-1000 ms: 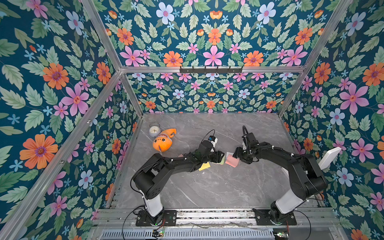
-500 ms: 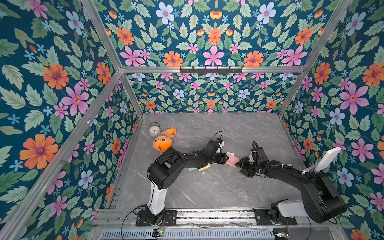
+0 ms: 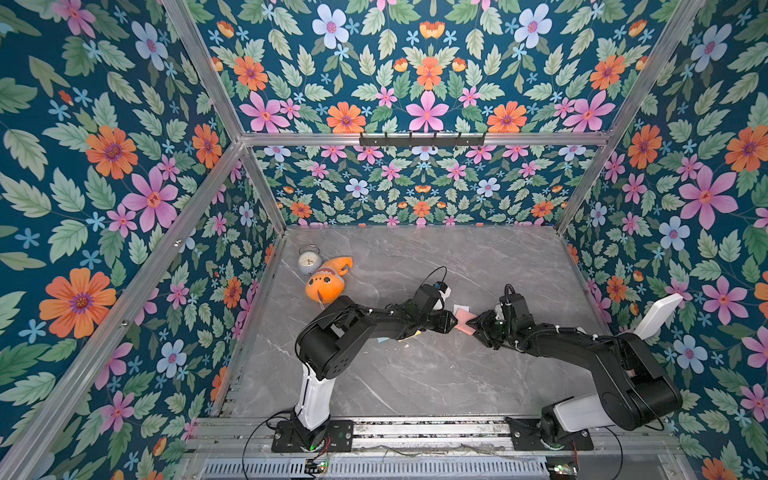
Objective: Tear off pages from different memo pads
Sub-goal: Pick up the memo pad from the center of the board.
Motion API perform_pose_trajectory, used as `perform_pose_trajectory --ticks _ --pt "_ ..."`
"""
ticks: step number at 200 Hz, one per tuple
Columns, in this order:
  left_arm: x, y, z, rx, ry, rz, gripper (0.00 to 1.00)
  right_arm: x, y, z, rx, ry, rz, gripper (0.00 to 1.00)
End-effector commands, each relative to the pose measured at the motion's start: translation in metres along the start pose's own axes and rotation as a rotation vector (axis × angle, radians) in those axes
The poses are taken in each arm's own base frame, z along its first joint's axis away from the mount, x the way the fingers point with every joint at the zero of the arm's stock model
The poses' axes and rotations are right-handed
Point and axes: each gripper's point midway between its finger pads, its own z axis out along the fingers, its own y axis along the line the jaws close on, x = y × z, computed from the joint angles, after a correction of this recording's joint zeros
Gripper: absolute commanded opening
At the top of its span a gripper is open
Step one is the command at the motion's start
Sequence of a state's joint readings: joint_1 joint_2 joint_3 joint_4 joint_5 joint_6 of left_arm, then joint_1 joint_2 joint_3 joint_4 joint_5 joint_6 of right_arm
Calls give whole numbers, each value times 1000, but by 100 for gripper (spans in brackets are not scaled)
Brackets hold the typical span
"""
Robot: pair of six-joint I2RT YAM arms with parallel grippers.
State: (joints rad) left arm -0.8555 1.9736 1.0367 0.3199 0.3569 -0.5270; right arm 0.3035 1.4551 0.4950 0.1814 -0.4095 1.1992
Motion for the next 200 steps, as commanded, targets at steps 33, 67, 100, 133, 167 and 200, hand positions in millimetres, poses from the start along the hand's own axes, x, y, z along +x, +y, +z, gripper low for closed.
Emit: perform_pose_trajectory --ticks 33,67,100,133,167,200 --pt "-7 -3 -6 -1 -21 10 38 -5 -8 -2 39 -35 2 30" --pt "-24 -6 -23 -23 -80 31 39 -5 -4 -5 25 -45 -26 16" --pt "-47 0 -51 14 -174 -37 41 -6 7 -13 -3 -57 -65 12" --pt "-74 8 -85 135 -286 -190 58 -1 26 -29 -48 -53 -152 3" --pt "-90 9 -111 204 -359 -240 71 12 53 -51 -148 -25 -247 0" --pt "-87 0 -118 278 -354 -257 83 39 86 -71 -296 84 -329 0"
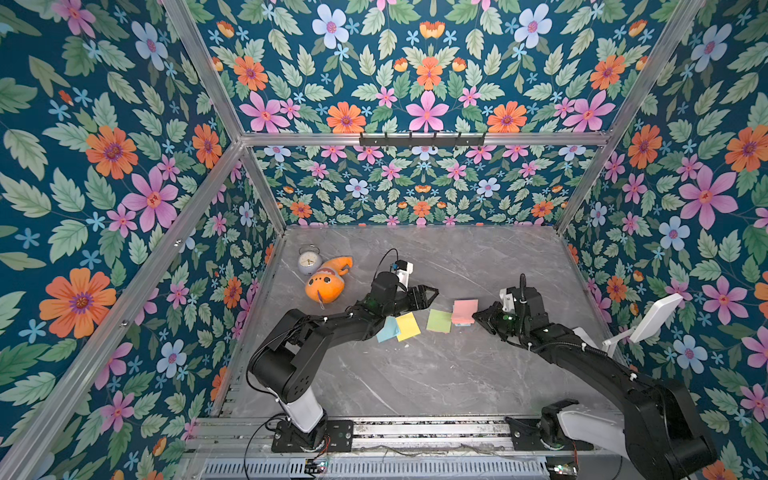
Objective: Tear off pages from different memo pads
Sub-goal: Pick up the memo pad from the center of the board.
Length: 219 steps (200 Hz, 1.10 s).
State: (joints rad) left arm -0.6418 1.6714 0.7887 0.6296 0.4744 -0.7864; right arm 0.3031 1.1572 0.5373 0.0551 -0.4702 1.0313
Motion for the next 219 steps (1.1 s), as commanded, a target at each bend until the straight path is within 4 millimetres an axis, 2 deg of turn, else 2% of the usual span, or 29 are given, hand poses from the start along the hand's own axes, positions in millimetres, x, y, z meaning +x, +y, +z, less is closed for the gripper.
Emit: perform_pose_trajectory --ticks 1,29,49,100,128,139,147,161,179,219 --pt "-3 -15 -3 100 -2 -41 83 18 27 -7 -114 104 -62 0" --pt "-1 -10 -5 131 26 -71 81 31 60 -17 -255 178 -80 0" --pt "-7 -15 -9 171 14 -81 74 38 70 -20 -282 225 -101 0" --pt "-3 -30 -12 252 48 -108 53 40 77 -16 -322 258 -106 0" --pt "-1 -32 -15 261 54 -112 46 38 77 -13 -333 255 -94 0" --pt "-1 -33 -15 264 55 -114 40 38 76 -12 -335 255 -87 0" --pt "-1 -33 -15 268 55 -111 31 39 74 -10 -331 259 -77 0" --pt "-1 -35 -15 275 59 -111 25 39 73 -9 -334 261 -68 0" --pt "1 -35 -15 277 68 -112 24 38 70 -6 -328 260 -57 0" --pt "8 -33 -16 282 98 -118 30 37 69 -4 -334 259 -46 0"
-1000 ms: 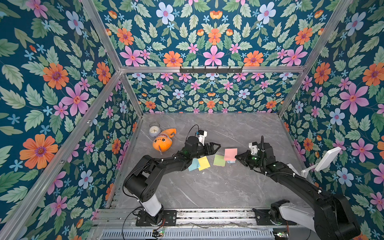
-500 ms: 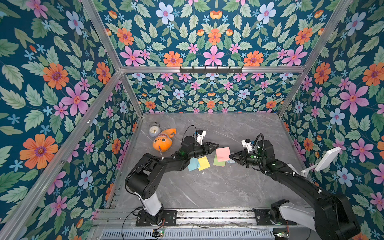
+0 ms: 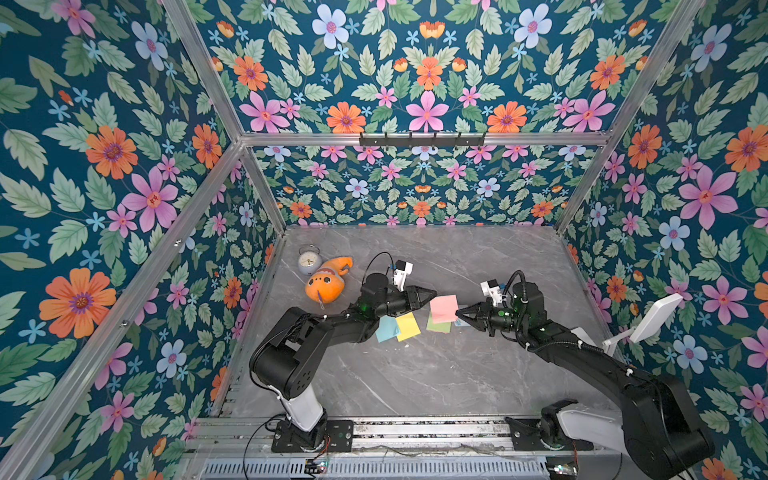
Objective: Tear off pages from different memo pads
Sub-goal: Pick up the memo pad from the center of the board.
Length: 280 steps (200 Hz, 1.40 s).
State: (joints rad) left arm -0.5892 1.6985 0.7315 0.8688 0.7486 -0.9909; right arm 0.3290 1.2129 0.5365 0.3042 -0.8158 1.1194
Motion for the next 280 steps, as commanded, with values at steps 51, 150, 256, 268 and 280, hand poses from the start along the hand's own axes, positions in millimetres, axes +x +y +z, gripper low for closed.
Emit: perform_pose_trajectory --ticks 51,150,256,268,280 --pt "3 -8 1 45 23 21 13 -4 7 3 -44 -3 -3 0" --pt "0 45 -6 -170 146 -188 0 17 -20 -24 543 23 -392 44" --pt "15 28 -1 -133 224 -211 0 37 1 18 871 277 -911 39" --pt "16 25 -1 -125 226 -209 0 41 0 23 851 292 -906 40" --pt "16 23 -1 -117 228 -203 0 42 1 28 831 291 -905 41"
